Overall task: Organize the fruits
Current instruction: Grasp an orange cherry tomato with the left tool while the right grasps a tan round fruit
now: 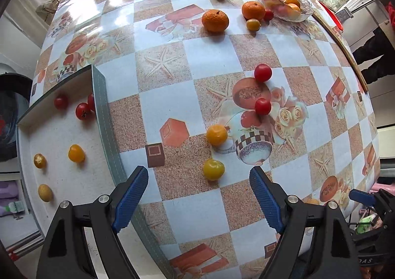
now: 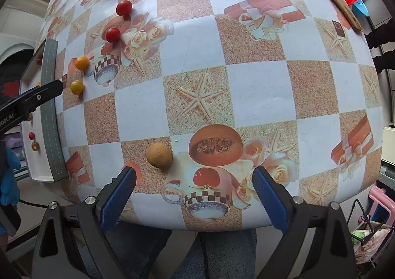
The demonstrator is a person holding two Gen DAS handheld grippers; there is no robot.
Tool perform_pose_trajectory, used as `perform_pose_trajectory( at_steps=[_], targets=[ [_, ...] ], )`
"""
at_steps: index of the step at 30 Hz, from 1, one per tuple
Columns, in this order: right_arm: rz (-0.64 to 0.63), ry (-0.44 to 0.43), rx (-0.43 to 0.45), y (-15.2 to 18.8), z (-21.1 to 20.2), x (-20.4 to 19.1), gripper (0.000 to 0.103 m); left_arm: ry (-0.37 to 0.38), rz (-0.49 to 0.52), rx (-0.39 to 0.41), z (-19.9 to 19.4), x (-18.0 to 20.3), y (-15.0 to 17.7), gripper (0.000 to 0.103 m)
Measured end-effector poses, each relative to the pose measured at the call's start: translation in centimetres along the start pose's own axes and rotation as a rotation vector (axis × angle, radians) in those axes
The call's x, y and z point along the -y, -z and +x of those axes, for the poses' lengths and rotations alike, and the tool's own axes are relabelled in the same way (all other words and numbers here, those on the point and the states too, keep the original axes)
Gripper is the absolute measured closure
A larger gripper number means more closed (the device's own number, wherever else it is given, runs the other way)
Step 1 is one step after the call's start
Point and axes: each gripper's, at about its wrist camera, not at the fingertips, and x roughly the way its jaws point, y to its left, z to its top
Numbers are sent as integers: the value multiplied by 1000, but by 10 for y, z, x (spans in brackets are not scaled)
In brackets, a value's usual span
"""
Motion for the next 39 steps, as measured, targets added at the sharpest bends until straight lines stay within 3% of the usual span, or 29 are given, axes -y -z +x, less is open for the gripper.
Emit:
perform_pose_trajectory(
  at_steps=[7, 10, 18, 22, 25, 27, 29, 33, 39],
  targets=[
    [22, 21, 34, 16, -1, 15, 7, -22, 40, 14, 18, 15, -17, 18],
    [11, 11, 52, 17, -2, 14, 13, -31, 48, 14, 25, 19, -23, 19],
    [-115, 4, 43, 12, 17, -38, 34, -42, 61, 20, 35, 24, -30, 19],
    [-158, 52, 29, 14, 26, -55, 37, -47, 50, 12, 42, 27, -30, 19],
    [-171, 64, 39, 20, 25, -67, 49, -49, 49, -4, 50, 22, -27, 31],
    [-164, 69, 41, 20, 22, -71, 68, -51, 54, 6, 51, 19, -23, 36],
    [-151, 60, 40, 21, 22, -72, 76, -48, 59, 15, 50, 21, -22, 45],
    [-127, 33, 35, 14, 15, -64, 76, -15, 71, 26, 46, 25, -22, 79],
    [-45, -27, 45, -2, -4, -35, 76, 57, 24, 31, 31, 13, -21, 80]
  ],
)
